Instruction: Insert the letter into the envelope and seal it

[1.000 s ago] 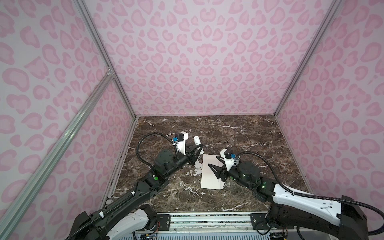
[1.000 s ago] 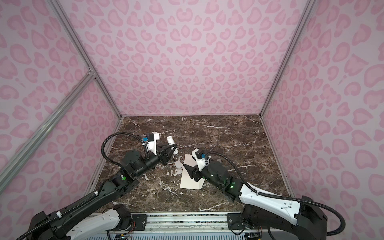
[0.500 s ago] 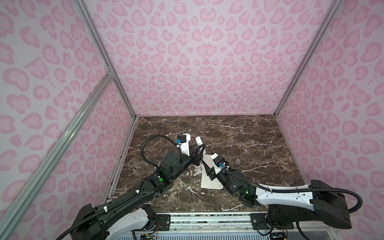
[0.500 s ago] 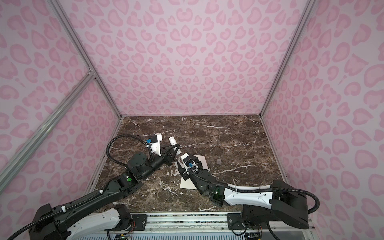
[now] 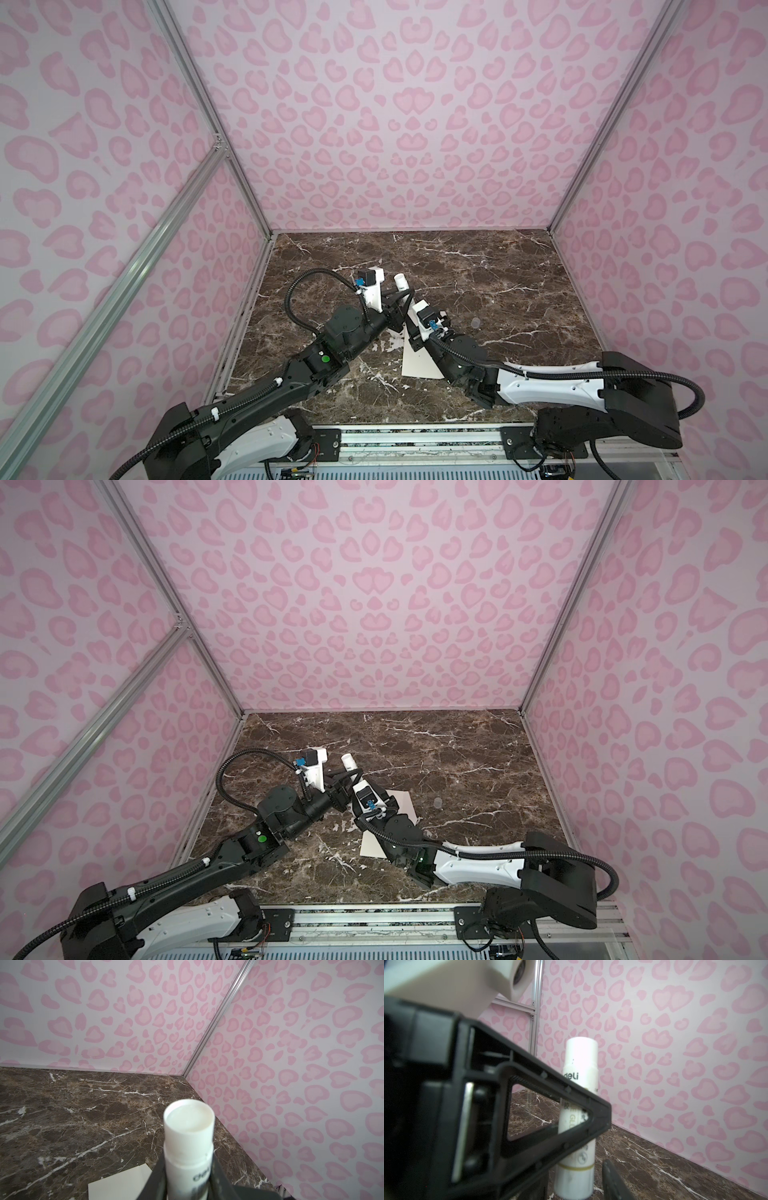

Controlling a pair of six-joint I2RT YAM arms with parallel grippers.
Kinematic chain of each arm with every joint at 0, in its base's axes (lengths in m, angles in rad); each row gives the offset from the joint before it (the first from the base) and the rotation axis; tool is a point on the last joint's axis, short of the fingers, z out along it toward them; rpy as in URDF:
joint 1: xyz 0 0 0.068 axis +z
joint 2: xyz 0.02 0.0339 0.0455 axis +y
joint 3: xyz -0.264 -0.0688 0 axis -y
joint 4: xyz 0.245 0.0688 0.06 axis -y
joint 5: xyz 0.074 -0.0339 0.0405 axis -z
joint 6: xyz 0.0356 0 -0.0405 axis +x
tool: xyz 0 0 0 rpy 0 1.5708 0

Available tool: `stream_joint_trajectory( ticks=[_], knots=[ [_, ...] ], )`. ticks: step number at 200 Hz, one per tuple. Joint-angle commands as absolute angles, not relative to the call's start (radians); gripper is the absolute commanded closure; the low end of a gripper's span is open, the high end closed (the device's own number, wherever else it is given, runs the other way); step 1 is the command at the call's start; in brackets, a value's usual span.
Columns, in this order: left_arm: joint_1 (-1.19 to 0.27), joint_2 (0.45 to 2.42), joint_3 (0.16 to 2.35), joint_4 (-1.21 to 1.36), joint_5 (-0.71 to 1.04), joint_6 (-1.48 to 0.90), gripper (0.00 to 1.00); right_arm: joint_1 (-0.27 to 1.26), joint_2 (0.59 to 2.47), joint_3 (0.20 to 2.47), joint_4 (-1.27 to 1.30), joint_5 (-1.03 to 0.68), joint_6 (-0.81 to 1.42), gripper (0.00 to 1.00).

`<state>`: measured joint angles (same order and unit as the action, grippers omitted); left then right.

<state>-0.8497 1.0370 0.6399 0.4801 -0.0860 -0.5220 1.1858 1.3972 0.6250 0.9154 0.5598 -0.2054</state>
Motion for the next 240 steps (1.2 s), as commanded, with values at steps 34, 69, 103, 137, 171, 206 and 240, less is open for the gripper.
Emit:
stream_joint_trajectory(
  ticks=[34,69,103,137,171,206,240],
  knots=[
    [-0.851,1.045,0.652,0.529,-0.079,-0.525,0.96,1.187,1.413,0.635,0.937,0.563,-0.219,0.69],
    [-0.851,1.054,0.649,0.532,-0.068,-0.531,0.96,1.186,1.409,0.634,0.934,0.566,-0.221,0.69],
    [-0.85,1.058,0.644,0.538,-0.061,-0.537,0.96,1.183,1.412,0.637,0.938,0.574,-0.218,0.69],
    [-0.85,1.058,0.644,0.532,-0.049,-0.532,0.96,1.183,1.408,0.64,0.935,0.571,-0.213,0.71],
    [-0.851,1.085,0.649,0.541,0.004,-0.541,0.96,1.18,1.382,0.637,0.907,0.551,-0.19,0.77],
    [-0.85,1.111,0.647,0.567,0.052,-0.546,0.96,1.177,1.341,0.642,0.844,0.519,-0.171,0.78],
    [-0.836,1.105,0.655,0.549,0.123,-0.524,0.96,1.157,1.26,0.636,0.733,0.418,-0.111,0.78]
  ],
)
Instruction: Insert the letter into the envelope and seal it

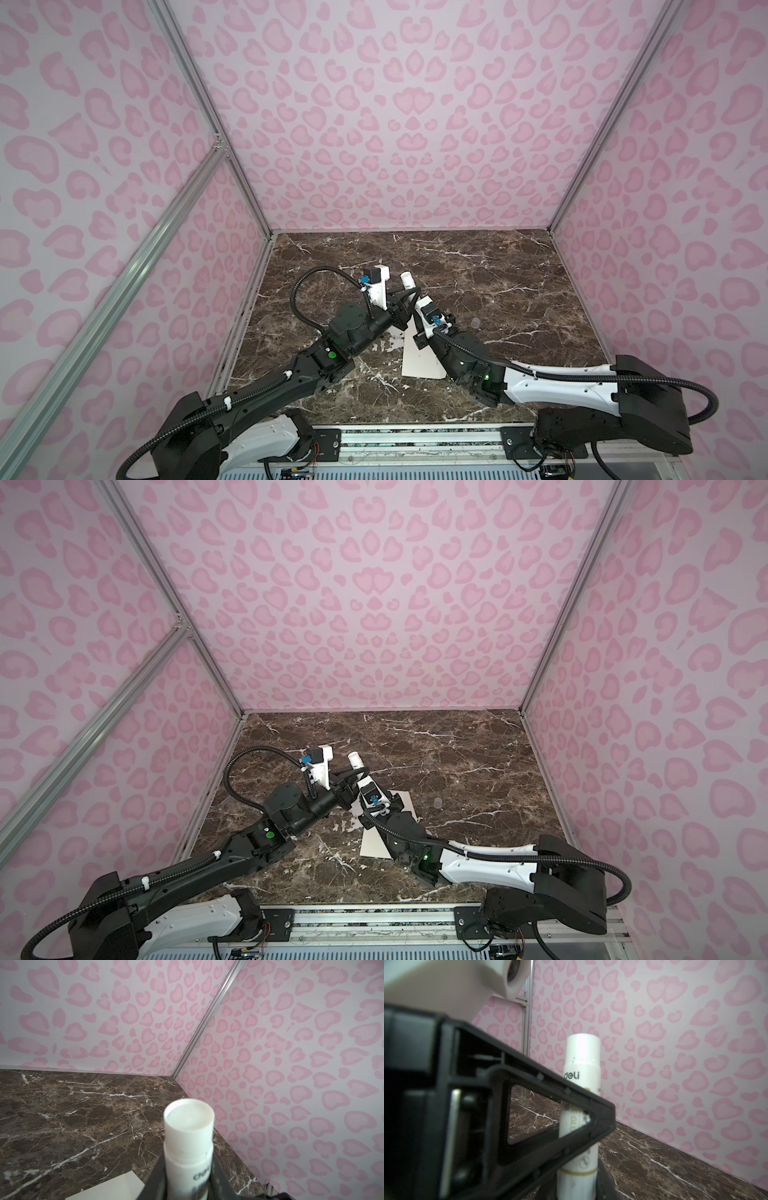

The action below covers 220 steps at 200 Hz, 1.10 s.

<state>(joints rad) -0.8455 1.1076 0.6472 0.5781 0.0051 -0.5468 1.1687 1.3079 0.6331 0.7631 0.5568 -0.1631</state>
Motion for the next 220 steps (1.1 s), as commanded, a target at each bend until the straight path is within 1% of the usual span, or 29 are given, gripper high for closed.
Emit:
stream_joint_trajectory(
  ticks=[1,17,33,51,64,83,115,147,163,178,200,220],
  knots=[
    [-0.836,1.104,0.654,0.549,0.126,-0.524,0.96,1.155,1.257,0.635,0.729,0.413,-0.108,0.78],
    [-0.807,1.091,0.638,0.573,0.211,-0.527,0.96,1.125,1.202,0.629,0.663,0.316,-0.033,0.79],
    [-0.753,1.088,0.61,0.654,0.372,-0.566,0.96,1.061,1.131,0.626,0.591,0.128,0.091,0.81],
    [-0.717,1.083,0.585,0.739,0.514,-0.592,0.96,1.02,1.076,0.623,0.546,-0.021,0.157,0.82],
    [-0.706,1.08,0.586,0.763,0.596,-0.593,0.96,0.98,1.038,0.617,0.528,-0.142,0.208,0.82],
    [-0.69,1.09,0.596,0.784,0.702,-0.602,0.96,0.933,0.996,0.603,0.512,-0.272,0.26,0.83],
    [-0.675,1.107,0.605,0.814,0.817,-0.622,0.96,0.851,0.971,0.572,0.534,-0.458,0.349,0.83],
    [-0.669,1.114,0.589,0.879,0.842,-0.652,0.96,0.798,0.996,0.548,0.612,-0.612,0.436,0.8],
    [-0.667,1.112,0.587,0.88,0.829,-0.653,0.96,0.796,1.01,0.56,0.596,-0.631,0.428,0.78],
    [-0.666,1.1,0.581,0.859,0.785,-0.639,0.96,0.798,1.01,0.574,0.531,-0.593,0.377,0.75],
    [-0.666,1.061,0.59,0.755,0.655,-0.588,0.96,0.824,0.986,0.587,0.394,-0.426,0.242,0.56],
    [-0.668,1.014,0.608,0.623,0.496,-0.542,0.96,0.845,0.967,0.578,0.329,-0.276,0.148,0.46]
  ],
)
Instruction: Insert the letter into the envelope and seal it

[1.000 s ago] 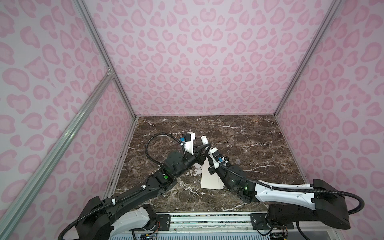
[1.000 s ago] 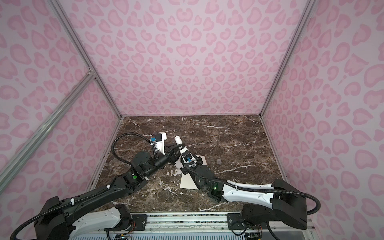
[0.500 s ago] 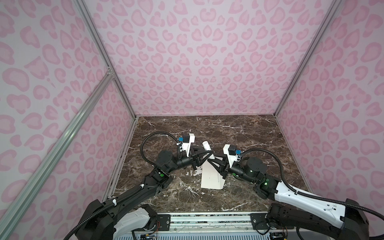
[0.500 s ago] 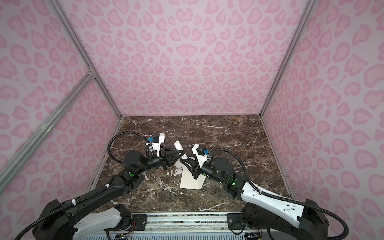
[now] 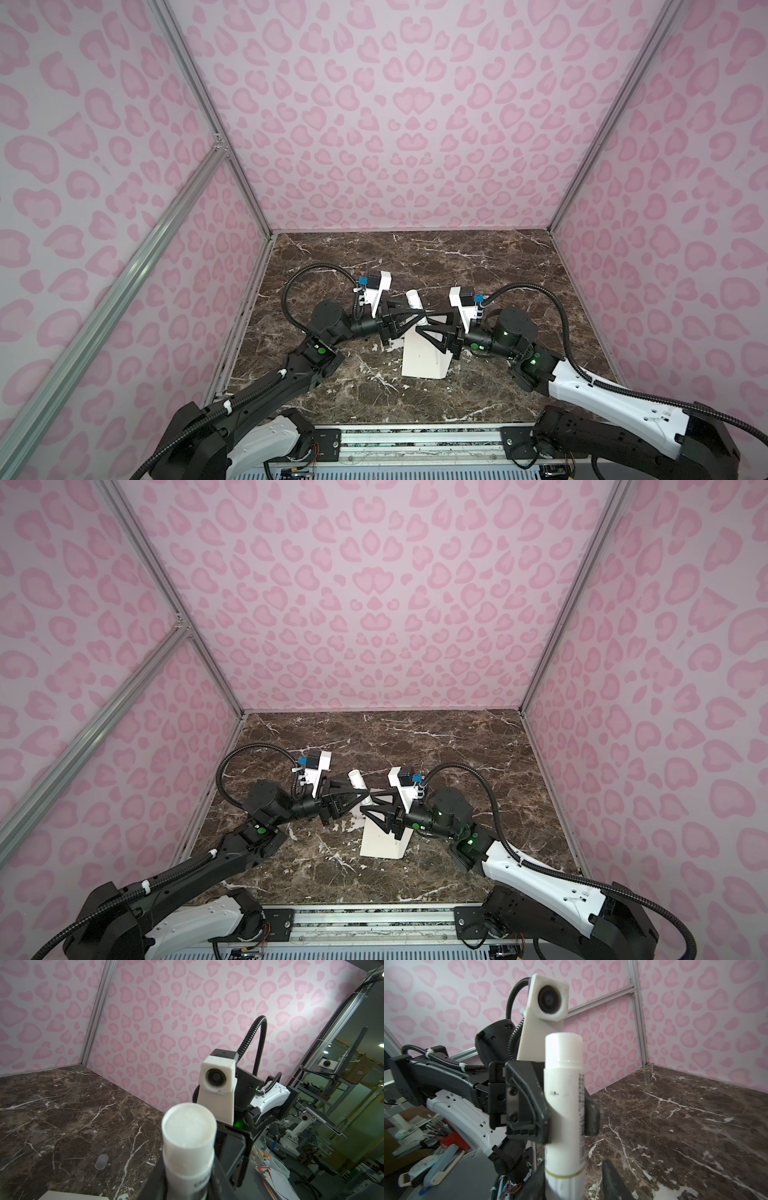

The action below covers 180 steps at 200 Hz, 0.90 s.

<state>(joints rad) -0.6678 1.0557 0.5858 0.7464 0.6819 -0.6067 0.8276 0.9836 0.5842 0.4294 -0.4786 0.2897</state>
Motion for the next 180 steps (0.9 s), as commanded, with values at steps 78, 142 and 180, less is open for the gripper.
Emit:
stream_joint_trajectory(
  ticks=[78,142,180],
  knots=[
    [-0.803,0.918,0.629,0.412,-0.142,-0.473,0.96,1.152,1.043,0.448,0.698,0.372,-0.172,0.39],
    [-0.86,0.959,0.635,0.449,-0.182,-0.567,0.96,1.181,1.225,0.481,0.967,0.448,-0.302,0.39],
    [-0.883,0.974,0.646,0.46,-0.188,-0.575,0.96,1.174,1.305,0.526,0.997,0.42,-0.275,0.41]
  ],
)
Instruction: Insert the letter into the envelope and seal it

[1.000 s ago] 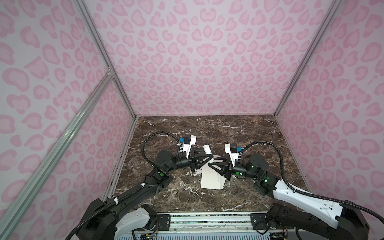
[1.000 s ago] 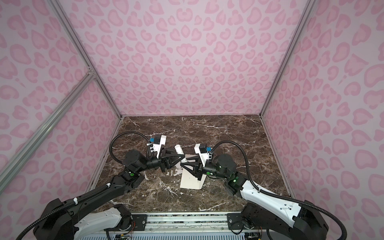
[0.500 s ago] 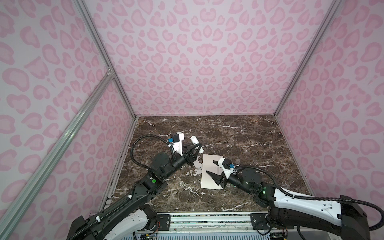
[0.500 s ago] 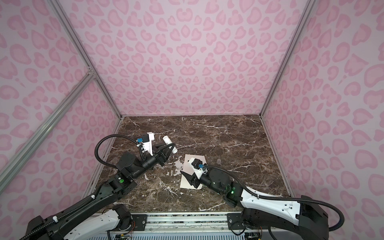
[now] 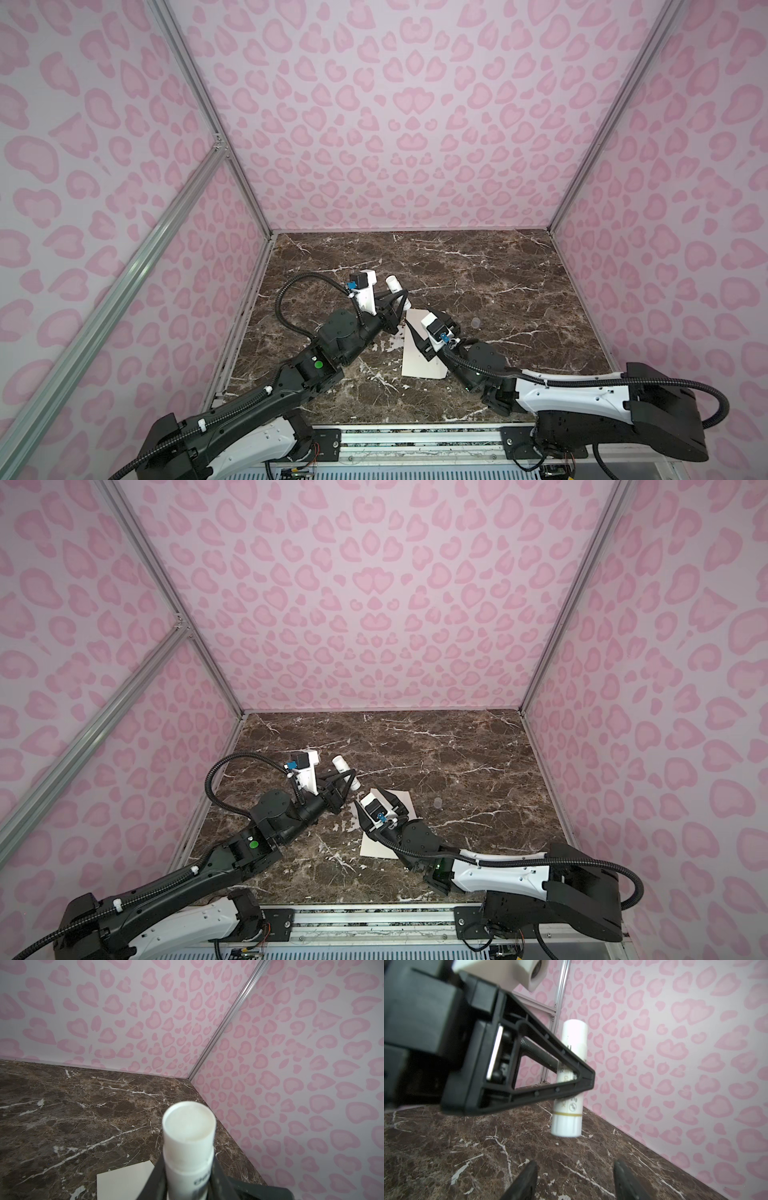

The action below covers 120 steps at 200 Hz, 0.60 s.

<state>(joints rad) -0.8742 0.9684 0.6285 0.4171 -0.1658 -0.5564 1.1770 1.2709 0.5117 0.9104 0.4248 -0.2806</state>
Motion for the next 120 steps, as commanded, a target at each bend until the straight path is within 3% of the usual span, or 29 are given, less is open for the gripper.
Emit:
stream_joint_trajectory(
  ticks=[1,78,120],
  knots=[
    [-0.883,0.974,0.645,0.46,-0.189,-0.575,0.96,1.174,1.307,0.525,0.999,0.42,-0.273,0.41],
    [-0.893,0.983,0.653,0.45,-0.184,-0.575,0.96,1.172,1.383,0.557,1.07,0.469,-0.257,0.54],
    [-0.894,0.989,0.653,0.447,-0.173,-0.578,0.96,1.17,1.397,0.566,1.075,0.475,-0.261,0.56]
  ],
)
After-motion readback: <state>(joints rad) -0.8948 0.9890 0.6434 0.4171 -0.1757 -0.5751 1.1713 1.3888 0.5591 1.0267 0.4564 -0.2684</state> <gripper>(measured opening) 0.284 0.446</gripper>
